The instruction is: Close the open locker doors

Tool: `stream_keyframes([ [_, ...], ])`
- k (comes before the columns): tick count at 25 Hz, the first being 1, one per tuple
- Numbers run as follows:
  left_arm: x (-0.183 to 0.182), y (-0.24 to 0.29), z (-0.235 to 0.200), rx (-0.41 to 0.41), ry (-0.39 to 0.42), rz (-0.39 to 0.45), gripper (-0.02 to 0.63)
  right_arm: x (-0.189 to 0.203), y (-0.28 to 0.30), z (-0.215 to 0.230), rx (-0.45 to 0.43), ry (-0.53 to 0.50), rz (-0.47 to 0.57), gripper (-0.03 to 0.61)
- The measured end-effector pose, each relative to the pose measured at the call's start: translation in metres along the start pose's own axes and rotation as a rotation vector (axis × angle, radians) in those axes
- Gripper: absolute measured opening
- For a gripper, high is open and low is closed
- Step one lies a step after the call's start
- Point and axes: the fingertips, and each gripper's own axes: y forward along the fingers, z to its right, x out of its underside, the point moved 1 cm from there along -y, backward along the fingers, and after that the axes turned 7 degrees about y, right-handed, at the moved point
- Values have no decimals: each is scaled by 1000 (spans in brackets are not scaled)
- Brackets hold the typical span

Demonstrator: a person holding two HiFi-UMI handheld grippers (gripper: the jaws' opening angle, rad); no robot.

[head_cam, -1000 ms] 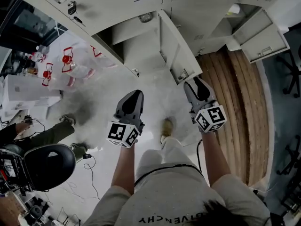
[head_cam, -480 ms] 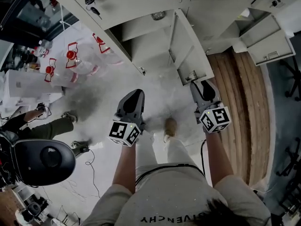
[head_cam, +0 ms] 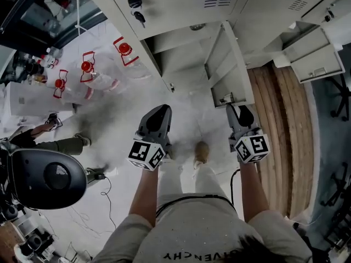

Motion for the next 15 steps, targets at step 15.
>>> stream_keyframes([
  [15,-20,-20,-54,17,3,20,18,12,28,-61,2,7,-8,141],
])
